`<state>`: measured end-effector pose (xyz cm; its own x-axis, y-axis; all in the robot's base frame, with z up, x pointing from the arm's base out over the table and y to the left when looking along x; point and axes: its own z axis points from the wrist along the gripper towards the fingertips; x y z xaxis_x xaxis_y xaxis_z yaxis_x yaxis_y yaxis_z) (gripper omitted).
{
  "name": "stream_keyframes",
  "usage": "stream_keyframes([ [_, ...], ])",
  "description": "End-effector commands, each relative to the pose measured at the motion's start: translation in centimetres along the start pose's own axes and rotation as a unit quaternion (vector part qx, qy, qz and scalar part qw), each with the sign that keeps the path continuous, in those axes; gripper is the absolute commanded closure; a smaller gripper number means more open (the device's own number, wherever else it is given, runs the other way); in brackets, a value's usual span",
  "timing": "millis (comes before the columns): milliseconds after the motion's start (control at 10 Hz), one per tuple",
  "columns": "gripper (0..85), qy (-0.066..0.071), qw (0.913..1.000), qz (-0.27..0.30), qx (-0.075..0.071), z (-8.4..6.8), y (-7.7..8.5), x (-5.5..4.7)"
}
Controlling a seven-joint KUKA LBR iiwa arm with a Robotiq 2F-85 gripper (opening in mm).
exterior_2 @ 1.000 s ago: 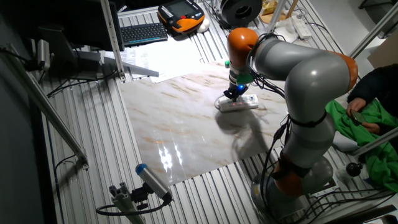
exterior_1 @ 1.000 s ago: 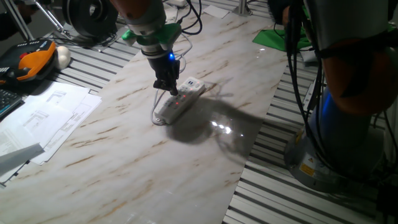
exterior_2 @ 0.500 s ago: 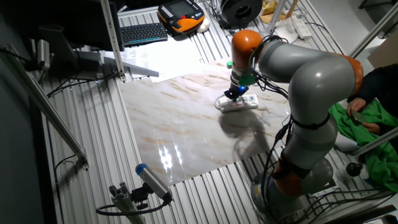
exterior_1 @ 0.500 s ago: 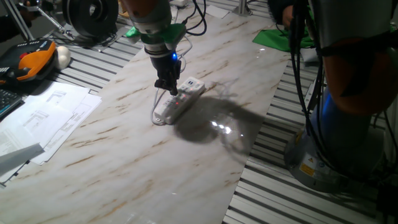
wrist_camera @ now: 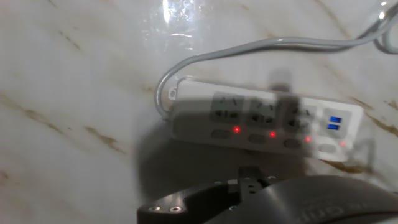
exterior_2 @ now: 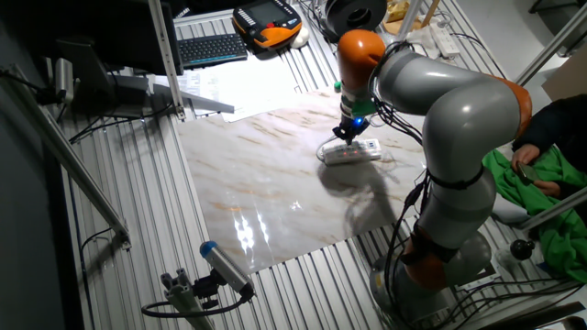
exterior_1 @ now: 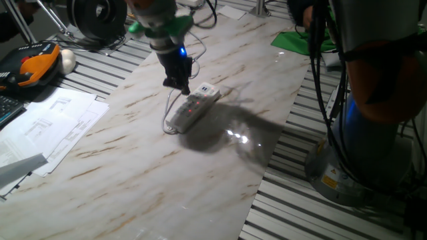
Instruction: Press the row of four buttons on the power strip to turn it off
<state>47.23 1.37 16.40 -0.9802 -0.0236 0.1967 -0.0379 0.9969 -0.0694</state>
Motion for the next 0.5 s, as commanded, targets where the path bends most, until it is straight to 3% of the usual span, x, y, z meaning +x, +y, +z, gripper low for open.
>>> stream_keyframes([
  [0,85.0,-0.001,1.0000,-0.001,-0.001,-1.8,-0.2,0.3],
  [200,85.0,-0.017,0.9998,-0.006,-0.007,0.2,0.0,-0.2],
  [400,85.0,-0.020,0.9997,-0.004,-0.010,1.0,0.3,-0.5],
])
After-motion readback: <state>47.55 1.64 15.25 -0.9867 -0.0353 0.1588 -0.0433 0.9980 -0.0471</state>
